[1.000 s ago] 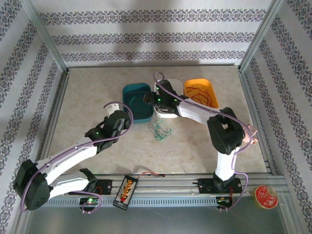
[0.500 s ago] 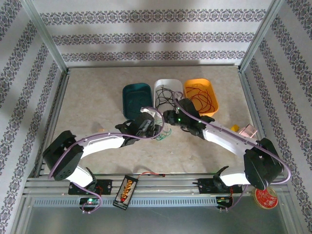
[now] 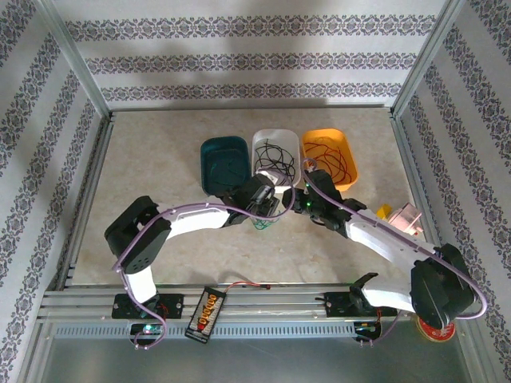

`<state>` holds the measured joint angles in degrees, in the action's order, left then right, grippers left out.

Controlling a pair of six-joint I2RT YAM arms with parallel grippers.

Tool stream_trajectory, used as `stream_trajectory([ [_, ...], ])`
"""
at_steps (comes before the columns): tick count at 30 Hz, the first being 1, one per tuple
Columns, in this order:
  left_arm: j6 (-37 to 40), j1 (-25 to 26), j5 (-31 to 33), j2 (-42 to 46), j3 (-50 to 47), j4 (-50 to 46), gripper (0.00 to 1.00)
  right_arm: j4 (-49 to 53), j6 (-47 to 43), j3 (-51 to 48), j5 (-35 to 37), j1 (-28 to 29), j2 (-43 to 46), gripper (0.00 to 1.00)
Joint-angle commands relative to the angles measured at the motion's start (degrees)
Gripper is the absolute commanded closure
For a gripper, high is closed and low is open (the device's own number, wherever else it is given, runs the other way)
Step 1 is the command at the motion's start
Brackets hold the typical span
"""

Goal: Untangle the cables

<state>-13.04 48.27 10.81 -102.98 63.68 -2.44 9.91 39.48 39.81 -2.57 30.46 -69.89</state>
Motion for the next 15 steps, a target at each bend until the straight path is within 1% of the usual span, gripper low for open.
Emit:
stream_trajectory([
  [1, 3.86, 0.22, 3.01, -2.51, 3.32, -3.80, 0.38, 0.54, 1.36, -1.70, 0.46, -1.07, 1.96, 0.53],
  [10, 3.86, -1.38, 1.26, -6.79, 5.65, -4.97, 0.37, 1.14, 2.26, -4.78, -0.33, -3.60, 5.86, 0.53],
  [12, 3.72, -1.85, 0.55, -7.27, 5.98, -5.47, 0.41, 1.31, 2.43, -5.16, -0.42, -3.82, 6.50, 0.53],
  [15, 3.71, -2.11, -0.28, -7.42, 5.89, -5.83, 0.53, 1.49, 2.26, -5.29, -0.46, -3.91, 7.04, 0.53],
])
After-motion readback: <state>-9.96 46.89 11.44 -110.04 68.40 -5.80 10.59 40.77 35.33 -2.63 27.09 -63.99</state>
